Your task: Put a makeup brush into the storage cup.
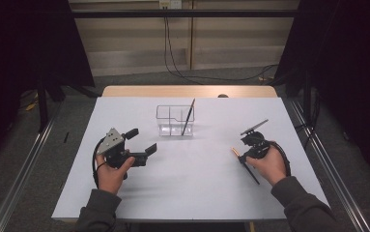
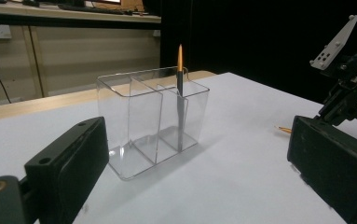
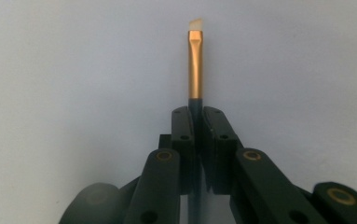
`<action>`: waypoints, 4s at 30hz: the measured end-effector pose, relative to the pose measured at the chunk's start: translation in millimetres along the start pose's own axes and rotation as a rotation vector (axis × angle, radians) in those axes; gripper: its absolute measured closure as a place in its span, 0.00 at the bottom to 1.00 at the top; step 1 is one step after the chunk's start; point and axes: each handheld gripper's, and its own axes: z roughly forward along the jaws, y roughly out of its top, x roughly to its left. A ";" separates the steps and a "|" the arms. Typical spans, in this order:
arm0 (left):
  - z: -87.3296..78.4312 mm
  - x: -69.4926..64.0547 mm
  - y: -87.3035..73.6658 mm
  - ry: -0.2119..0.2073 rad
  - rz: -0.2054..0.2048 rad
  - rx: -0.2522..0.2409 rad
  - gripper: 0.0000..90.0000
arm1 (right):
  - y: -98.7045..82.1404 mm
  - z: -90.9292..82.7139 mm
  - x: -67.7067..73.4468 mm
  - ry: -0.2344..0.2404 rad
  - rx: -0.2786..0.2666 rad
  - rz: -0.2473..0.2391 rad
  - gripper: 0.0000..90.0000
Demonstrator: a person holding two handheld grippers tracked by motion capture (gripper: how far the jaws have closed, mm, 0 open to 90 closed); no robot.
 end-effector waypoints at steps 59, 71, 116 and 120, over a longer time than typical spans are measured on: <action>0.6 -0.2 0.1 -0.006 -0.003 0.000 0.06 | -4.9 -27.2 4.6 0.036 -0.395 0.024 0.94; 1.1 -0.7 0.1 -0.001 -0.007 -0.004 0.06 | -7.2 -32.1 5.5 0.031 -0.493 0.025 0.94; 1.2 -0.1 -0.3 -0.012 -0.017 -0.005 0.05 | -16.6 -51.4 13.6 0.023 -0.802 0.017 0.94; 1.2 -0.5 -0.2 -0.011 -0.019 -0.006 0.05 | -17.3 -51.9 14.4 0.023 -0.815 0.022 0.94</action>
